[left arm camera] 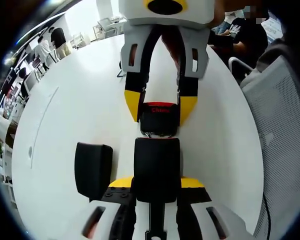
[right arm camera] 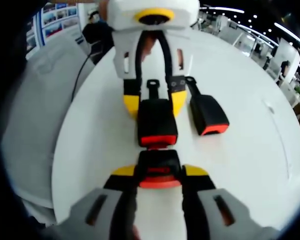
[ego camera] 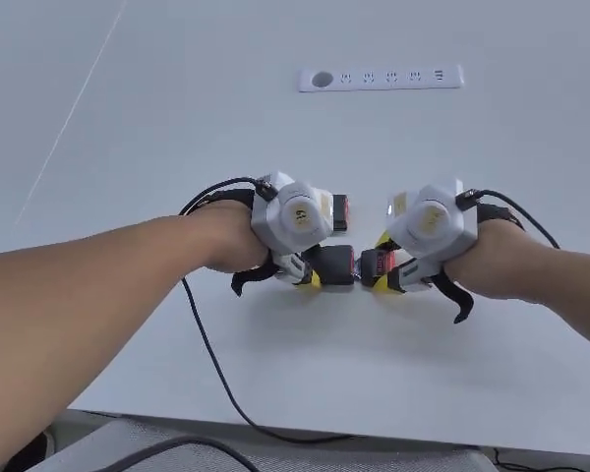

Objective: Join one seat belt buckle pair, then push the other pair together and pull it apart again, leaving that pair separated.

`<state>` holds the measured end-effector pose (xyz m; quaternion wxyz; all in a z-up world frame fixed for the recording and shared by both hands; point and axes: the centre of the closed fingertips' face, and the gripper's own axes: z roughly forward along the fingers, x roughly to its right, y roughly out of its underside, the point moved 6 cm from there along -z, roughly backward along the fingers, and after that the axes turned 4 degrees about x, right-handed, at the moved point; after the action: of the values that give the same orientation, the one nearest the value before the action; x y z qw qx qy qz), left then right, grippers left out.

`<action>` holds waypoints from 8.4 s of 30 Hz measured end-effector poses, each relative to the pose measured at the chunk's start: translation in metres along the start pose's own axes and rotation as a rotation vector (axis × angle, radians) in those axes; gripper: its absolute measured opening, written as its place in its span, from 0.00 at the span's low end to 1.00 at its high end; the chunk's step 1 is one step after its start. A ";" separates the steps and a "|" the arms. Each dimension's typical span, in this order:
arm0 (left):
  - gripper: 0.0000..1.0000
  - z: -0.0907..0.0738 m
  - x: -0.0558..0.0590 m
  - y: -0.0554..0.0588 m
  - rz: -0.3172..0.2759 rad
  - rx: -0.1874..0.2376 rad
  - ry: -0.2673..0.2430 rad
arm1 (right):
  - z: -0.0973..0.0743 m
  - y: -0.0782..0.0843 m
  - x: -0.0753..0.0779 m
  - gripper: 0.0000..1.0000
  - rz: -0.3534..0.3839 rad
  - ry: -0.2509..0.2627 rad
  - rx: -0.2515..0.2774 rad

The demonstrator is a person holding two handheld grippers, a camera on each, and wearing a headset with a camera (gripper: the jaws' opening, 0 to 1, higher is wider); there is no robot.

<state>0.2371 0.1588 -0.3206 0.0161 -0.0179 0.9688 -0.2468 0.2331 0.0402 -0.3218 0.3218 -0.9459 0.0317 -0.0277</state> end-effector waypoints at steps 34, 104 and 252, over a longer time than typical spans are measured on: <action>0.34 -0.001 -0.001 -0.006 0.000 -0.067 0.005 | -0.008 -0.008 0.004 0.37 0.062 0.012 0.038; 0.35 -0.004 -0.083 0.002 0.011 -0.062 -0.027 | -0.093 0.108 0.072 0.36 0.086 0.049 -0.169; 0.33 -0.002 -0.084 -0.001 0.012 -0.106 0.026 | -0.007 0.010 0.084 0.35 -0.009 0.009 0.050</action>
<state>0.3209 0.1629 -0.3163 0.0040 -0.0097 0.9807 -0.1954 0.3156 0.0218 -0.3198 0.3451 -0.9375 0.0281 -0.0344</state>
